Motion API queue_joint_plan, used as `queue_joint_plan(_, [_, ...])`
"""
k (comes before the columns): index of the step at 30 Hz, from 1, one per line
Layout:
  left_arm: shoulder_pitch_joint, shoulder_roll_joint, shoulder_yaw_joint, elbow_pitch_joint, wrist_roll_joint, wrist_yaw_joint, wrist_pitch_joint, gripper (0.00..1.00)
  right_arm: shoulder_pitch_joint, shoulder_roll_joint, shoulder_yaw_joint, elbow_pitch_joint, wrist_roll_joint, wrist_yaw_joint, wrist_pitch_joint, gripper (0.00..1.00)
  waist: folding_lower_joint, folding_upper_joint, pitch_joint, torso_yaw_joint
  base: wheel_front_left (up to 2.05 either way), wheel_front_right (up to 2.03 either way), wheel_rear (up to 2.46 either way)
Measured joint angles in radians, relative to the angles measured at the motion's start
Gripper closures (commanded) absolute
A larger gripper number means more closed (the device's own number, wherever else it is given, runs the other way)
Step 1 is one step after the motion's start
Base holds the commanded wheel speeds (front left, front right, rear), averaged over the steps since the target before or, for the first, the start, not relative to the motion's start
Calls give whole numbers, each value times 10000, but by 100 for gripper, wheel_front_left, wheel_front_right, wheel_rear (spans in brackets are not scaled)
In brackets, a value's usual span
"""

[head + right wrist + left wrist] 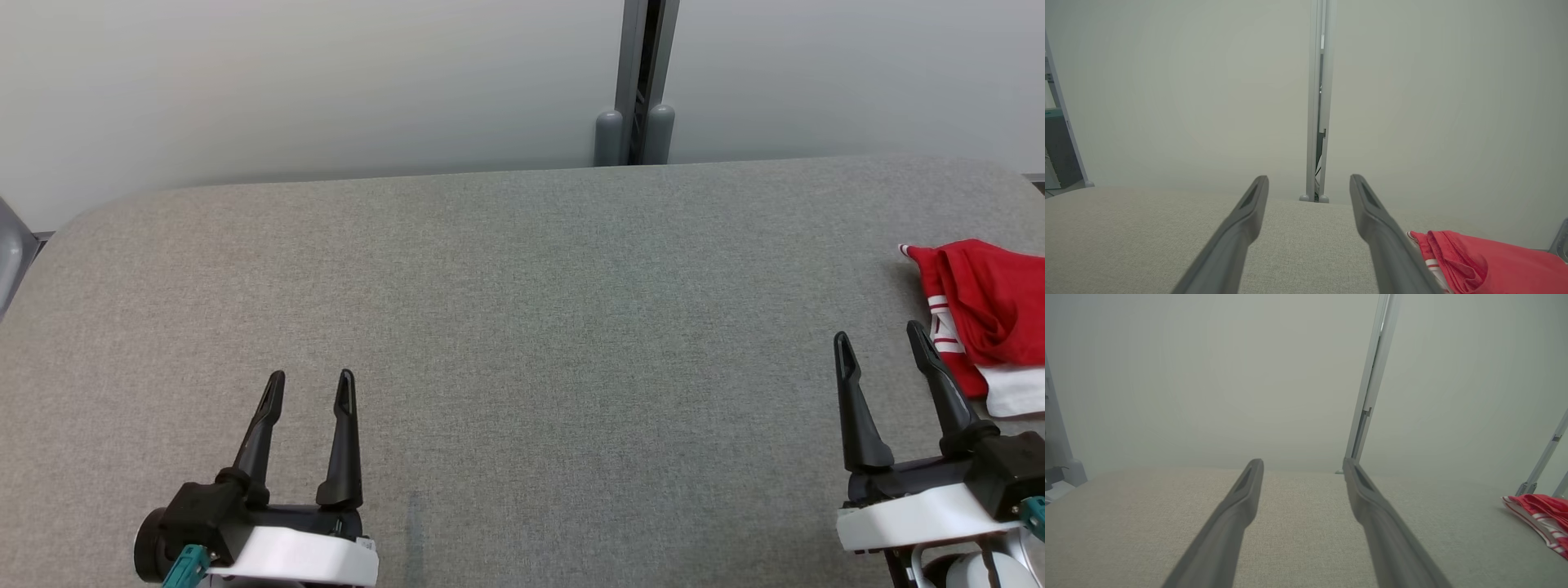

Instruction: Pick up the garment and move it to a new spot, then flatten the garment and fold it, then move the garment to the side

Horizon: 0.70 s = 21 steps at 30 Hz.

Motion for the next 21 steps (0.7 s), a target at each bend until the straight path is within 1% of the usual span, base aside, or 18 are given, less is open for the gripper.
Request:
queue_joint_plan(18, [-1, 0, -15, 63, -174, -2, 0, 0, -12, 0, 82, 117, 46, 0, 0, 0, 0, 0, -24, 12, 0, 0, 0])
queue_joint_plan(19, [-11, 0, -8, 150, -368, 2, 0, 0, -21, 0, 186, 123, 38, 0, 0, 0, 0, 0, -98, 77, 0, 0, 0])
queue_joint_plan(21, [-11, 2, 2, 151, -426, 2, 0, 0, -21, 0, 198, 125, 29, 0, 0, 0, 0, 0, -101, 87, 0, 0, 0])
